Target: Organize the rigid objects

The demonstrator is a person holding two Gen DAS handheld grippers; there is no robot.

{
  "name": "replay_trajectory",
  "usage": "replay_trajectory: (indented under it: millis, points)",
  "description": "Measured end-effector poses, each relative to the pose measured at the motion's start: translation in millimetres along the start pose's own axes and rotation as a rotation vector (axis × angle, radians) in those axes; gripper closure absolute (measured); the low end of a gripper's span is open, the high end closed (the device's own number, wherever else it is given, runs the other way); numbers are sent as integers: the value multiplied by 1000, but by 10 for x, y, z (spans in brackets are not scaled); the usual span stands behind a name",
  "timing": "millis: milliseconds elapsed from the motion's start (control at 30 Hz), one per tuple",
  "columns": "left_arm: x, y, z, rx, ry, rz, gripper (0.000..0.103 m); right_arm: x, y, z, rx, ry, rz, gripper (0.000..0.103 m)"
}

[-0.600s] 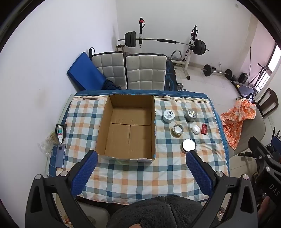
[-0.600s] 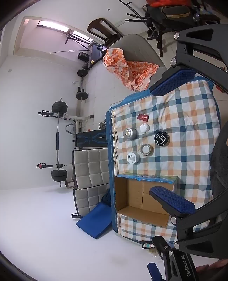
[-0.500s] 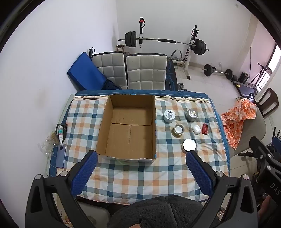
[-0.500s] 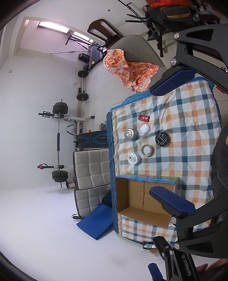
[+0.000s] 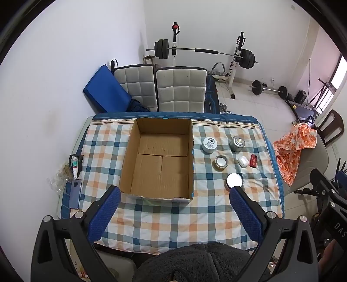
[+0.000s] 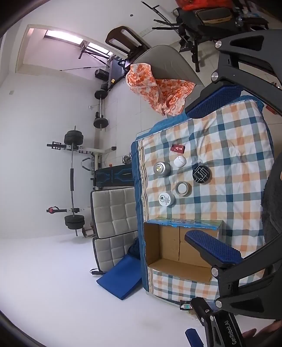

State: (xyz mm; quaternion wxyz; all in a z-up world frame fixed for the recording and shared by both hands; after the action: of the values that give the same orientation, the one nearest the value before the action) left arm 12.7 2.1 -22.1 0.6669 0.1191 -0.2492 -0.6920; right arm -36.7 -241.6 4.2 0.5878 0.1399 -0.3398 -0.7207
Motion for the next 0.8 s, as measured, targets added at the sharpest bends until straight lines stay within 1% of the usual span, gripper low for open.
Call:
replay_trajectory:
  millis: [467,533,800]
  points:
    - [-10,9,14,5,4,7,0,17,28,-32,-2,6,2,0]
    - [-54,50,3,3,4,6,0,22,31,-37,0,3,4,0]
    - [-58,45,-1,5,2,5,0,-42,26,-25,4,1,7,0]
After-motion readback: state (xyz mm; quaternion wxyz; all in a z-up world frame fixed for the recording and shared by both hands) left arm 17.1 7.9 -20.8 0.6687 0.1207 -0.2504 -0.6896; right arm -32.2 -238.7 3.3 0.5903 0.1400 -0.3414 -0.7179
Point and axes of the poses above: each gripper's, at about its wrist camera, not at the fingertips, and z roughly against the way its jaws point, x to its right, y to its top, the point moved 2 cm from there along -z, roughly the way its jaws point, and after that the axes turned 11 degrees about -y, right-handed, at the moved point
